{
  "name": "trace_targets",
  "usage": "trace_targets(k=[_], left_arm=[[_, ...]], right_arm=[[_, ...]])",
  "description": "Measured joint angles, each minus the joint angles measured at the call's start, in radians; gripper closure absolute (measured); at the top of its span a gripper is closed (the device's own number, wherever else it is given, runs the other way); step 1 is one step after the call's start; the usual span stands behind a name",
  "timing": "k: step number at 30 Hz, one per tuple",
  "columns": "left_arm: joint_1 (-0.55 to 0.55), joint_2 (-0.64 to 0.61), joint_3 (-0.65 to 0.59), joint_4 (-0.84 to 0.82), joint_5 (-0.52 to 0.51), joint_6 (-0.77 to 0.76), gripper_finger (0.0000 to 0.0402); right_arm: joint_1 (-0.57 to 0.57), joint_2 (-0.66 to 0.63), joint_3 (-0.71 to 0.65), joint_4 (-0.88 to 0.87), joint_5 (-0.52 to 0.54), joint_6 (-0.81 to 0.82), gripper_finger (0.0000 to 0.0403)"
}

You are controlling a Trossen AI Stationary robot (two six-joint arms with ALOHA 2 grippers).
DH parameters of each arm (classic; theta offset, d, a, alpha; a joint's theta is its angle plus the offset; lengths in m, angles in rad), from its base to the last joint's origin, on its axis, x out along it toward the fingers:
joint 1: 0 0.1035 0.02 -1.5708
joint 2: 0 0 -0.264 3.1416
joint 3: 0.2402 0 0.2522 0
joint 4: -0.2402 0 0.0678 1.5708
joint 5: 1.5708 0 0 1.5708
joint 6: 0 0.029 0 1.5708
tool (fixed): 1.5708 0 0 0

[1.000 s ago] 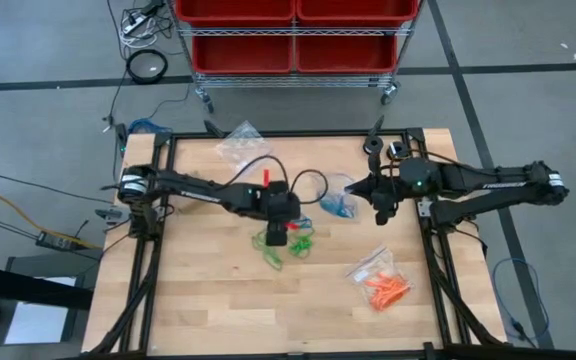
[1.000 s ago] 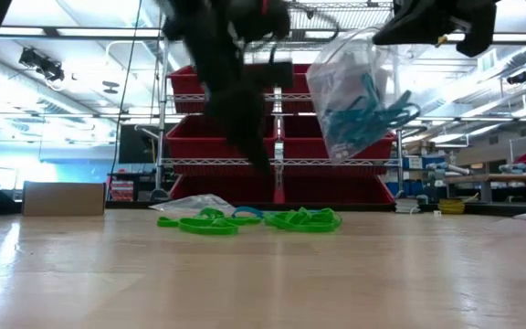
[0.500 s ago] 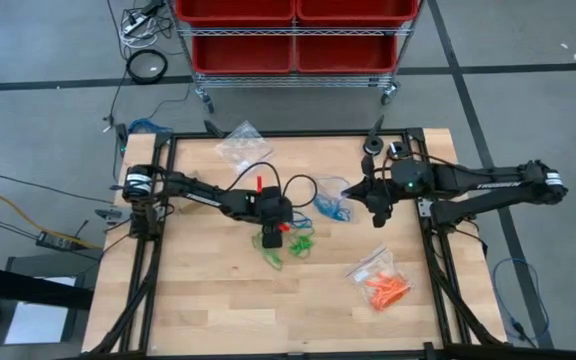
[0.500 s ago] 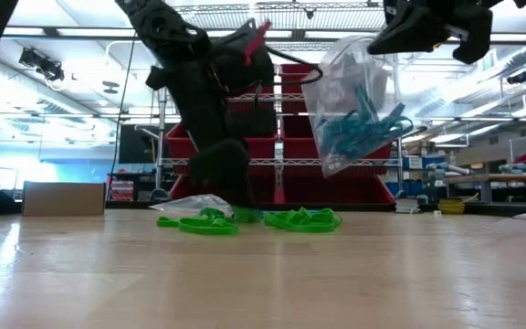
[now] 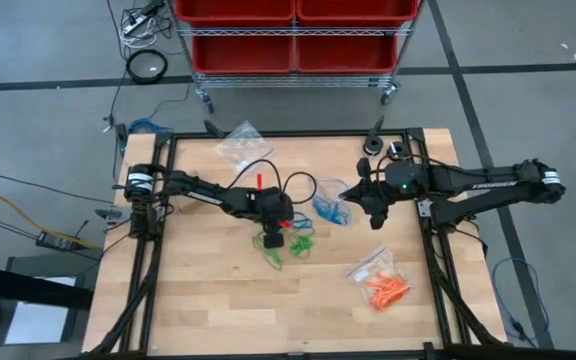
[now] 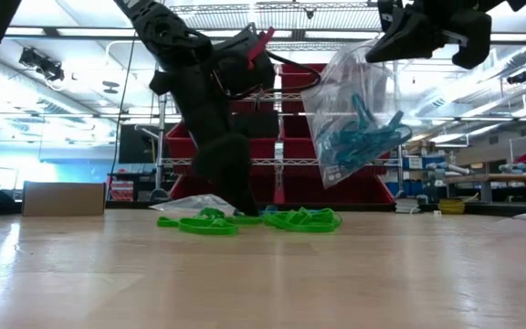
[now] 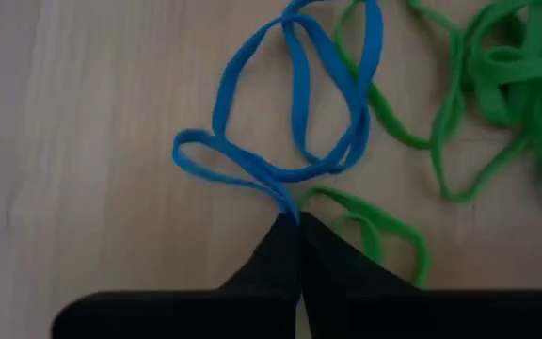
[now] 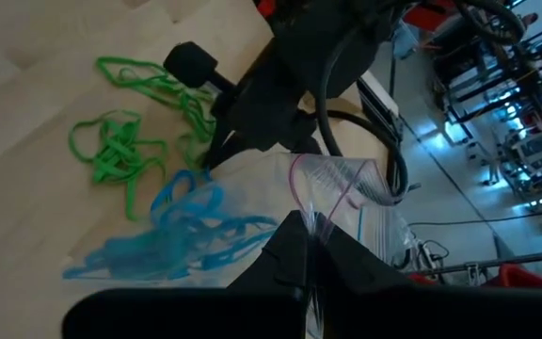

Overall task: Sort rubber bands
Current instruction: Put the blue rubber band into the transparent zip bag

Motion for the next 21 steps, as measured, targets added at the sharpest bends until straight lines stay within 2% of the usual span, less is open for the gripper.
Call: trace_targets(k=[14, 21], left_arm=[[-0.030, -0.084, 0.116, -0.151, -0.009, -0.005, 0.0398], [-0.026, -0.082, 0.095, -0.350, -0.014, -0.039, 0.0397]], right_arm=[[0.001, 0.000, 0.000, -0.001, -0.002, 0.036, 0.0403], [0.013, 0.000, 0.000, -0.001, -0.016, 0.044, 0.0403]])
